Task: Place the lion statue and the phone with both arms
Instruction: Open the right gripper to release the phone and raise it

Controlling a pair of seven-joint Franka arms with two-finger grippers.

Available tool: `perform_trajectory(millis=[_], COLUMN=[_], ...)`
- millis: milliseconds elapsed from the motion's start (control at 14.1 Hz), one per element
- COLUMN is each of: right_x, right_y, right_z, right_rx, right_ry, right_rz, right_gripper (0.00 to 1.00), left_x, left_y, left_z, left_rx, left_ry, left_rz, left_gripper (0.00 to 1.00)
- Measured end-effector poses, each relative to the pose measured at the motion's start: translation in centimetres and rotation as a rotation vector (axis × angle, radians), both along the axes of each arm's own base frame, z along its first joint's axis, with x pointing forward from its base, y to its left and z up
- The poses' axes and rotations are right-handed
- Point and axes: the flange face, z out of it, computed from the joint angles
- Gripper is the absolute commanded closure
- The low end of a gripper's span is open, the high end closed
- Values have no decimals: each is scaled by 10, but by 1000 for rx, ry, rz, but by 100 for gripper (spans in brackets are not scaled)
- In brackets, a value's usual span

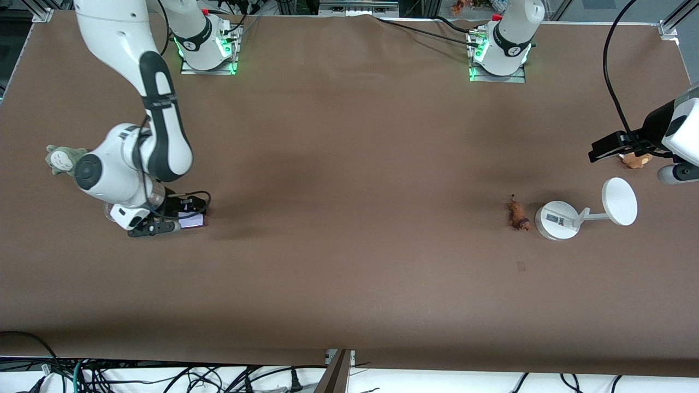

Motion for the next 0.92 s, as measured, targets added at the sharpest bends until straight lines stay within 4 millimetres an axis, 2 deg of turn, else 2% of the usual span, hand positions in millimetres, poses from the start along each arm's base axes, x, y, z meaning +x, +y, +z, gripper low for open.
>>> perform_trajectory(millis=[142,212,425,566,779,920], right_x=[6,9,13,10,-2,-8], right_y=[-4,-4,12,12,1,-5], right_z=[44,74,183,246,310,335], right_rx=[14,2,-43,-55,-69,-78], right_ry=[63,100,196,214,230,228], right_rz=[0,4,16,19,12,4], right_gripper=[4,3,1,1,1,1], left_x=[0,0,0,0,0,0], left_y=[0,0,0,0,0,0], left_z=[0,0,-1,-1,-1,-1], left_rx=[0,0,0,0,0,0], left_ry=[1,1,1,1,1,1], left_rz=[0,0,0,0,0,0], left_gripper=[0,0,0,0,0,0])
